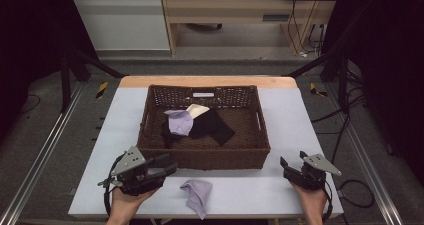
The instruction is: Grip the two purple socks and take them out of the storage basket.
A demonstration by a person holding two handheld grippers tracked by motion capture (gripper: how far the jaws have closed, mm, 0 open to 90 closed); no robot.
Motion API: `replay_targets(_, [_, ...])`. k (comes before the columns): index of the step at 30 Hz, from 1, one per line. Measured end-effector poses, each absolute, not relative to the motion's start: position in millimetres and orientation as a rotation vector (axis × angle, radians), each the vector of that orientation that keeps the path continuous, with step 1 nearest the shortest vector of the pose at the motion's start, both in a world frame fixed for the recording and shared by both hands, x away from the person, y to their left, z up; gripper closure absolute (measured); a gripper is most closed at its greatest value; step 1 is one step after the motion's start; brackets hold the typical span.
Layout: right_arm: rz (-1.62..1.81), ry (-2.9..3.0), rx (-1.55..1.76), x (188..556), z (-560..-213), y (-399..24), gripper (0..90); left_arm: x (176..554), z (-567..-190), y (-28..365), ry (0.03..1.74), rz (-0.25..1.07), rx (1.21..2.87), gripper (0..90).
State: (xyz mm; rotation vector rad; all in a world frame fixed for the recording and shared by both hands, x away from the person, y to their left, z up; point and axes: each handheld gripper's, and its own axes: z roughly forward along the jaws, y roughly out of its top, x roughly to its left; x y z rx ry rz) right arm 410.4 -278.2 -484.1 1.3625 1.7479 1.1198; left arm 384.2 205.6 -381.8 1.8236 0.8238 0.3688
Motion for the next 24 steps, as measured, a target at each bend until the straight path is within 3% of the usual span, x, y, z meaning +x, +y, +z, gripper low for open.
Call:
replay_targets(13, [1.104,1.744,1.375,411.1,-484.2,-277.5,27.7,413.4,-357.4,220.1,0.868,0.489,1.796,53.2])
replay_targets(24, [1.091,1.751,1.375,412.0,-484.3,-276.9,27.9,464.4,-321.7,203.8,0.899,0.592,1.786,52.5])
